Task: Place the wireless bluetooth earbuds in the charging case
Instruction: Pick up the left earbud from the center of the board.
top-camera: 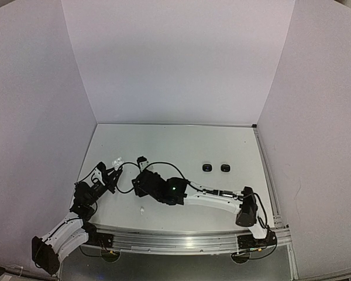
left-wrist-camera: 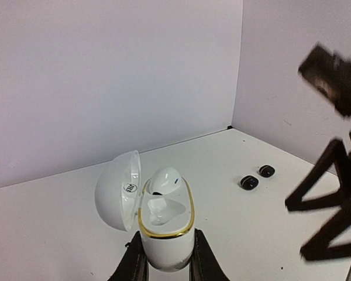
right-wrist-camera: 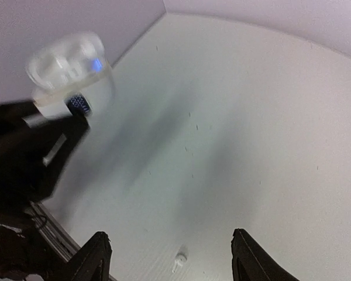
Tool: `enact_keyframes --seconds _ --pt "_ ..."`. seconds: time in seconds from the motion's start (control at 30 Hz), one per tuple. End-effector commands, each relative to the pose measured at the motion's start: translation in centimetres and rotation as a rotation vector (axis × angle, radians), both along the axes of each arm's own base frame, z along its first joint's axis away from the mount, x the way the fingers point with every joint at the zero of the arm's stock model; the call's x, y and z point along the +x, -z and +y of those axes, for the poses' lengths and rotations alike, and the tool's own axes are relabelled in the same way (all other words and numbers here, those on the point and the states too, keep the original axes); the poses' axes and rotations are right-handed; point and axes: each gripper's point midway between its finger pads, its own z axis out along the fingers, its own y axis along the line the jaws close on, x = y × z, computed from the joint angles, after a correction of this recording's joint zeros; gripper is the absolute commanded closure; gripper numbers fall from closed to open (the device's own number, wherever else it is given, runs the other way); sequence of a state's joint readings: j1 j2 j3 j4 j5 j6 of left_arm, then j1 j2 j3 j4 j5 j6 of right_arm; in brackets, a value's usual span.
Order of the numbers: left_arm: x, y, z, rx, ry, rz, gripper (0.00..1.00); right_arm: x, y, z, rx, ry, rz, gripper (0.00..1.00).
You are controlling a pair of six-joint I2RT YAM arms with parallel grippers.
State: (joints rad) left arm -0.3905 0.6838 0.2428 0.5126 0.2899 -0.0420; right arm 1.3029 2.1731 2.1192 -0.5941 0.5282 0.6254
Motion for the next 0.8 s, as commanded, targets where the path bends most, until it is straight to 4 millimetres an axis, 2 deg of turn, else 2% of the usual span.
enact_keyframes --seconds 0.0,0.1,0.17,0.37,0.67,0.77 --pt "0.8 -2.7 0.9 0.001 -0.085 -0.073 1.00 -3.5 11.9 -1.7 -0.264 0.001 0.307 0.32" --pt "0.5 -2.7 0.6 0.021 -0.076 -0.091 1.00 -4.7 15.3 -0.5 -0.301 -0.043 0.389 0.39" --pt "0.3 -2.7 0.4 0.022 -0.064 -0.094 1.00 -4.8 16.4 0.2 -0.306 -0.052 0.407 0.43" --pt "0.1 -2.5 -0.2 0.020 -0.033 -0.089 1.00 -4.6 19.3 1.3 -0.321 -0.065 0.428 0.46" --pt "-0.2 -2.3 -0.5 0.027 -0.018 -0.093 1.00 -4.3 19.5 2.3 -0.303 -0.098 0.427 0.53" --pt "-0.1 -2.3 -0.5 0.027 -0.018 -0.089 1.00 -3.8 20.0 2.4 -0.309 -0.100 0.413 0.61"
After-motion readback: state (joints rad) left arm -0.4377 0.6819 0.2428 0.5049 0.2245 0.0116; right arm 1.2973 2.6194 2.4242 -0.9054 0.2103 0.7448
